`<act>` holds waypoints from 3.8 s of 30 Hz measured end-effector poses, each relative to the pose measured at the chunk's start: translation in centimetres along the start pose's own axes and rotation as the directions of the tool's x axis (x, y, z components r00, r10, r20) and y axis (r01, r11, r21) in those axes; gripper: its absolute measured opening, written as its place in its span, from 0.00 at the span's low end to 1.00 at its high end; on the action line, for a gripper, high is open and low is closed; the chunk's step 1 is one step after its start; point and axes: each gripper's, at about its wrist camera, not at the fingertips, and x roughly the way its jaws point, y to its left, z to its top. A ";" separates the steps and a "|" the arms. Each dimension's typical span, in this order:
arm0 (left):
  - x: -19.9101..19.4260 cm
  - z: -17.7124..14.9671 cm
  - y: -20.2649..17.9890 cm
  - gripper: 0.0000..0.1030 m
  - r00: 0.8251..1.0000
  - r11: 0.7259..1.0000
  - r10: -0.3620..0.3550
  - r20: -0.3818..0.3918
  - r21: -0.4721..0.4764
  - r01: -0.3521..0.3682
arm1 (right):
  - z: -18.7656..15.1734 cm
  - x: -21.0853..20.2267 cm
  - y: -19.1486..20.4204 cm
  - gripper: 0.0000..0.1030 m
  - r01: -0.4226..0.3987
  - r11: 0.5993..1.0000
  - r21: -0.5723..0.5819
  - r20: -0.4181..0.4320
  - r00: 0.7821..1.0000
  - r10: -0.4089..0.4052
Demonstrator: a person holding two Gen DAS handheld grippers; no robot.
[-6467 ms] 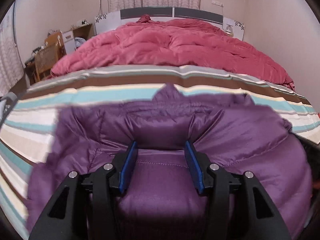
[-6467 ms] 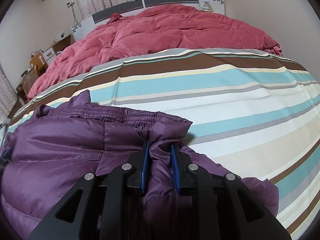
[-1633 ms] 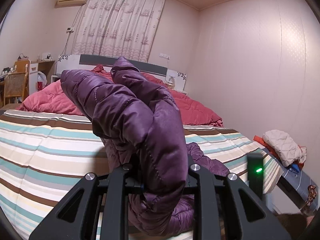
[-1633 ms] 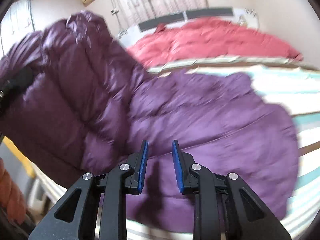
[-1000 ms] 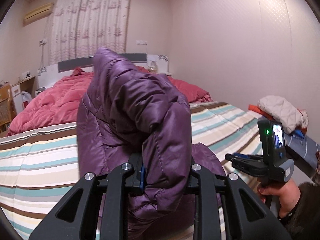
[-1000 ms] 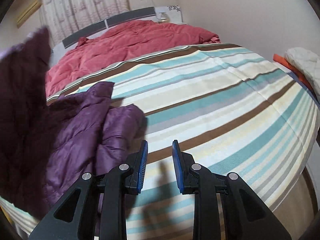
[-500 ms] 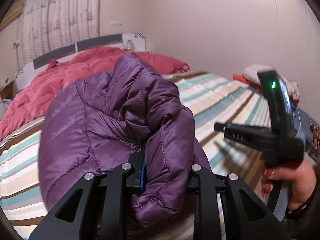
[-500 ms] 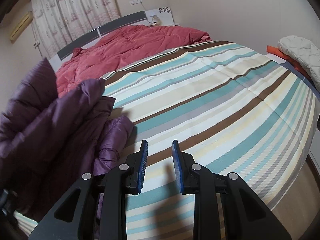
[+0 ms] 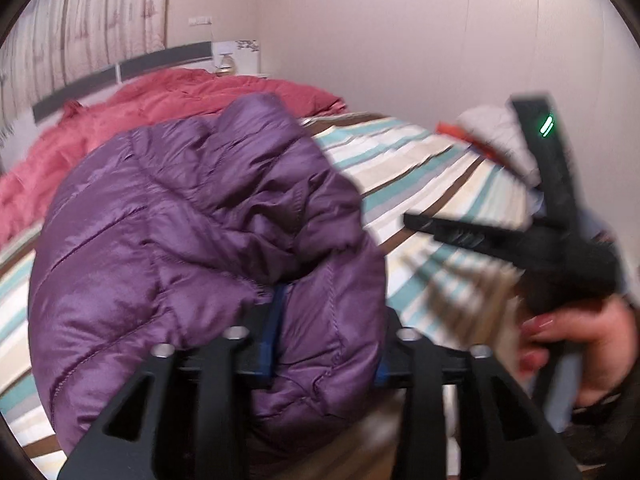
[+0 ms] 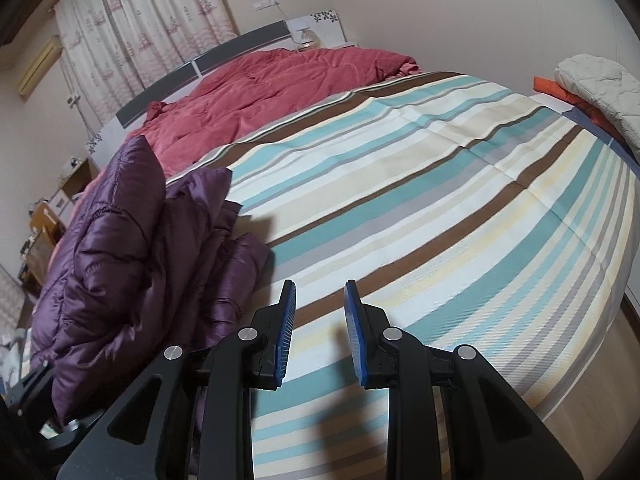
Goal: Fold large clothes
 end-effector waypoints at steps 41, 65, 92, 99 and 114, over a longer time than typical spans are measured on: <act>-0.9 0.4 6.1 0.65 0.948 0.948 0.316 0.033 0.040 -0.317 | -1.6 1.8 3.6 0.22 -0.290 0.956 0.032 -0.156 0.944 0.291; 0.3 1.1 7.1 0.67 0.944 0.942 0.329 -0.025 -0.059 -0.330 | 3.1 6.6 10.8 0.29 -0.132 0.964 -0.231 -0.074 0.990 0.118; 6.2 7.7 14.8 0.81 0.874 0.866 0.438 -0.211 -0.163 -0.473 | 2.1 9.1 10.0 0.28 -0.168 0.966 -0.197 -0.055 0.986 0.160; 9.6 6.2 17.0 0.89 0.890 0.879 0.383 -0.246 -0.200 -0.434 | 2.3 9.9 9.8 0.28 -0.166 0.970 -0.179 -0.058 0.986 0.158; 0.3 2.8 11.6 0.90 0.955 0.919 0.280 -0.103 -0.258 -0.297 | 2.1 4.2 9.3 0.28 -0.204 0.965 -0.166 -0.018 0.979 0.203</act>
